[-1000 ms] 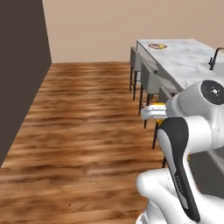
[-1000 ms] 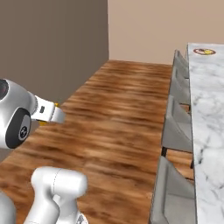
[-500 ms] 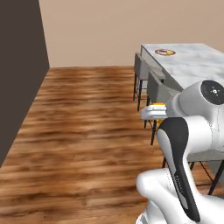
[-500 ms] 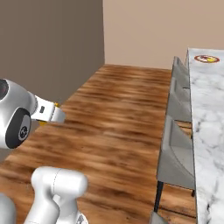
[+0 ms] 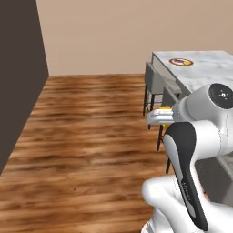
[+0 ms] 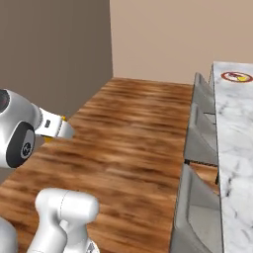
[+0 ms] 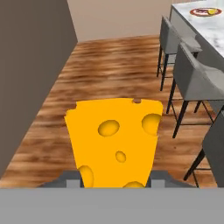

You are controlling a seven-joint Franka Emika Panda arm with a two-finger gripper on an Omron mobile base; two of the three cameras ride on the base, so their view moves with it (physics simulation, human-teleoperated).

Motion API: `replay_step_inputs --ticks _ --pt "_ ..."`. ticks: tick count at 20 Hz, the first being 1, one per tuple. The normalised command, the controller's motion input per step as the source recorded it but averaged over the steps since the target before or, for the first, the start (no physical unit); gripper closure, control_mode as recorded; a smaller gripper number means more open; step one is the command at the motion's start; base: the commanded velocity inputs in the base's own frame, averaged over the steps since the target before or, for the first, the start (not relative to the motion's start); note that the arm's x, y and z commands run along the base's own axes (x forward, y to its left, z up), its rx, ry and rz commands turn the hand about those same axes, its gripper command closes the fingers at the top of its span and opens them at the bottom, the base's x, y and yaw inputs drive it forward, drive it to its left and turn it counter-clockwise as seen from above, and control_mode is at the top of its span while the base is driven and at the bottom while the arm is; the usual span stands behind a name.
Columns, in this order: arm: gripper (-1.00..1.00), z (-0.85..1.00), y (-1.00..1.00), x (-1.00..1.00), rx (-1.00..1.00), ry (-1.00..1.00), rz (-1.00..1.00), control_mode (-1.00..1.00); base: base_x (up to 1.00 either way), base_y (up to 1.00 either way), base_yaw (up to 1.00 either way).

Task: Take the cheese, steak, and lemon wedge from the fridge and place them on the plate on the dining counter to create an appetizer plate.

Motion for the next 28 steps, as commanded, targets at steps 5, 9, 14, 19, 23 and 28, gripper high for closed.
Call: replay_step_inputs --ticks 5,9,14,19,23,28 --pt "1.0 0.0 0.0 0.0 0.0 0.0 0.0 1.0 1.0 0.0 -0.07" --pt "1.0 0.0 0.0 0.0 0.0 0.0 0.0 1.0 1.0 0.08 -0.19" --pt "1.0 0.0 0.0 0.0 0.0 0.0 0.0 1.0 1.0 0.13 -0.33" --pt "1.0 0.0 0.0 0.0 0.0 0.0 0.0 1.0 1.0 0.3 -0.45" --pt "1.0 0.0 0.0 0.0 0.0 0.0 0.0 1.0 1.0 0.51 -0.45" --pt "1.0 0.0 0.0 0.0 0.0 0.0 0.0 1.0 0.92 0.9 -0.38"
